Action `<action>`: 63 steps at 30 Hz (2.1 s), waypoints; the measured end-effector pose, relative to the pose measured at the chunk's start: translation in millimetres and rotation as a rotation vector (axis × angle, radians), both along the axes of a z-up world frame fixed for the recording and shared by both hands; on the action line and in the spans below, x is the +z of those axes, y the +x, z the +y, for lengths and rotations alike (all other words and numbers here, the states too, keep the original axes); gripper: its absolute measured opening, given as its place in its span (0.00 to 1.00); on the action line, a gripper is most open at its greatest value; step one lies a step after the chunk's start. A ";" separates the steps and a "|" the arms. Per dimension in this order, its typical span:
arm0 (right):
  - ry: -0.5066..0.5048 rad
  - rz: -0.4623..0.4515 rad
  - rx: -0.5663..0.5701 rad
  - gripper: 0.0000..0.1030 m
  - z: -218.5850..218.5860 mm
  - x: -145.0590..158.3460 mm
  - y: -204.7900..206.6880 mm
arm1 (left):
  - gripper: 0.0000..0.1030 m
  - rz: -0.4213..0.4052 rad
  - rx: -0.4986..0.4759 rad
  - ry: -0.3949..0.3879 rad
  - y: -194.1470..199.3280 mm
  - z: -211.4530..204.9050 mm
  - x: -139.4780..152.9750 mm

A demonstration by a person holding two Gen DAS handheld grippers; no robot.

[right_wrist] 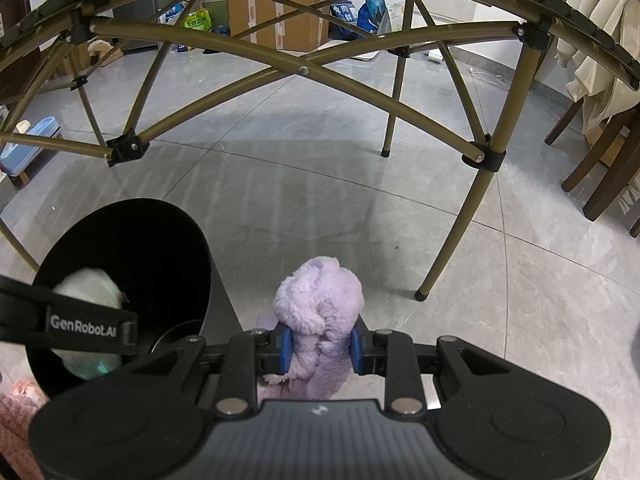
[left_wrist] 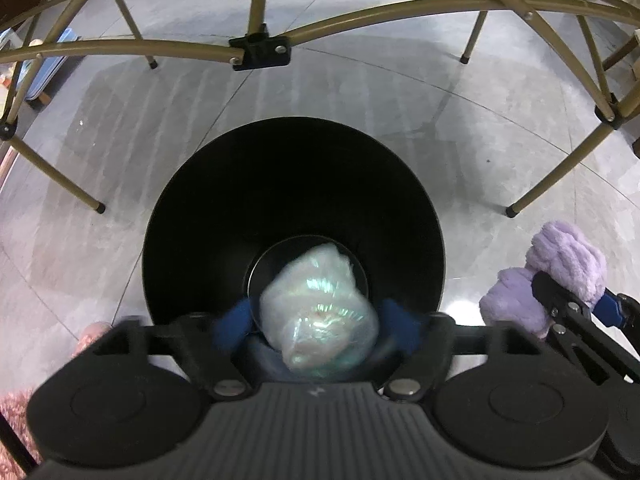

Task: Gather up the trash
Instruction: 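Lower the iridescent bag into the bin and open the left tool, then lower the lilac plush into the bin and open the right tool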

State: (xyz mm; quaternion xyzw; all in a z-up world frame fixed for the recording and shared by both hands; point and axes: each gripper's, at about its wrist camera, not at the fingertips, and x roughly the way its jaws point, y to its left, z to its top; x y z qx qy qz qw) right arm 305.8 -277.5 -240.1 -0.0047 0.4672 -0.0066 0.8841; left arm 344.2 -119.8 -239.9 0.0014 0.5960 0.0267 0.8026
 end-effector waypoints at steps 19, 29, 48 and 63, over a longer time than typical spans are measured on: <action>0.002 -0.001 0.002 0.26 -0.1 0.1 -1.6 | 0.99 0.056 0.021 -0.014 -1.2 5.5 1.3; -0.002 0.002 -0.006 0.26 -0.3 0.9 -2.5 | 0.99 0.038 0.015 -0.003 -2.5 10.6 7.3; -0.004 -0.011 0.030 0.26 10.8 16.3 -5.5 | 0.99 -0.032 0.020 0.032 -9.5 43.0 25.0; 0.051 -0.053 0.096 0.27 37.9 46.8 -9.0 | 0.99 -0.088 0.054 0.040 -18.0 79.5 42.3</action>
